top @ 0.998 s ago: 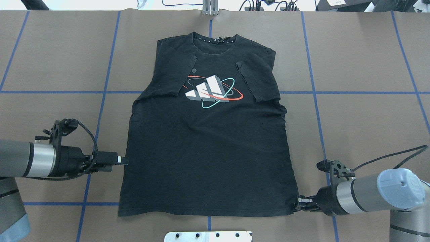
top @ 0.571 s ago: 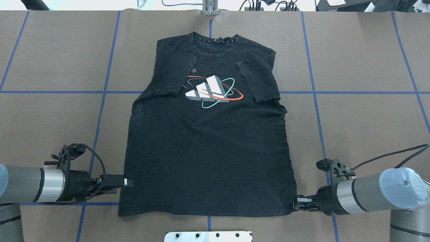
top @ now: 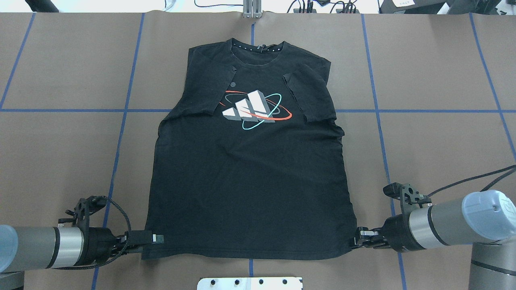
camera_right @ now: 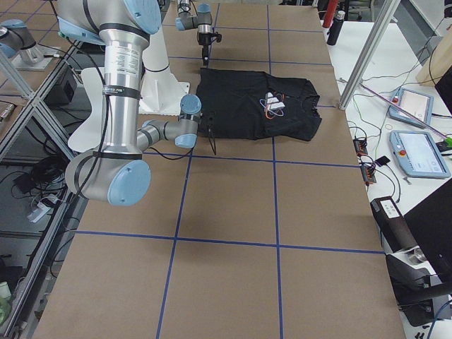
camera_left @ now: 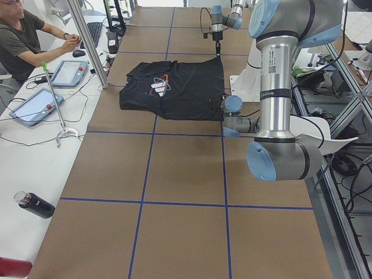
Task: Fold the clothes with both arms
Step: 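Grasp both hem corners nearest the robot with both grippers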
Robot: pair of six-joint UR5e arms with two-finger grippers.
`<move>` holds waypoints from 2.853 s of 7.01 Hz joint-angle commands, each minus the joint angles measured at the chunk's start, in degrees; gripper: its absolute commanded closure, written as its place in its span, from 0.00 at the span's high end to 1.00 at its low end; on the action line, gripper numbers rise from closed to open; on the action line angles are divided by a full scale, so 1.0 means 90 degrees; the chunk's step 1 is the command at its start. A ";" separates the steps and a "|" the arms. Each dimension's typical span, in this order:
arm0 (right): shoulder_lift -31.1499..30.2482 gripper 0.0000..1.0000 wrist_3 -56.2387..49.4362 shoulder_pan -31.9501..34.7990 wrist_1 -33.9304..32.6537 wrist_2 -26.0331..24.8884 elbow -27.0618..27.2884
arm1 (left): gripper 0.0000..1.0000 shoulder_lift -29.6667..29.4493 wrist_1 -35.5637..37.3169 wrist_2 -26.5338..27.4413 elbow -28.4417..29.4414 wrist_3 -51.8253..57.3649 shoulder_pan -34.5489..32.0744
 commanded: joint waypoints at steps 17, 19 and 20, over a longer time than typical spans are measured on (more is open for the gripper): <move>-0.0017 0.00 -0.0010 0.0395 0.0000 0.0490 0.0028 | 0.15 -0.0008 0.0086 0.0100 0.0132 -0.0005 0.0251; -0.0017 0.00 -0.0010 0.0405 0.0000 0.0500 0.0028 | 0.00 0.0011 0.0086 0.0071 0.0112 -0.0005 0.0231; -0.0008 0.00 -0.0010 0.0415 0.0000 0.0500 0.0037 | 0.00 0.0040 0.0086 0.0042 0.0093 -0.0005 0.0231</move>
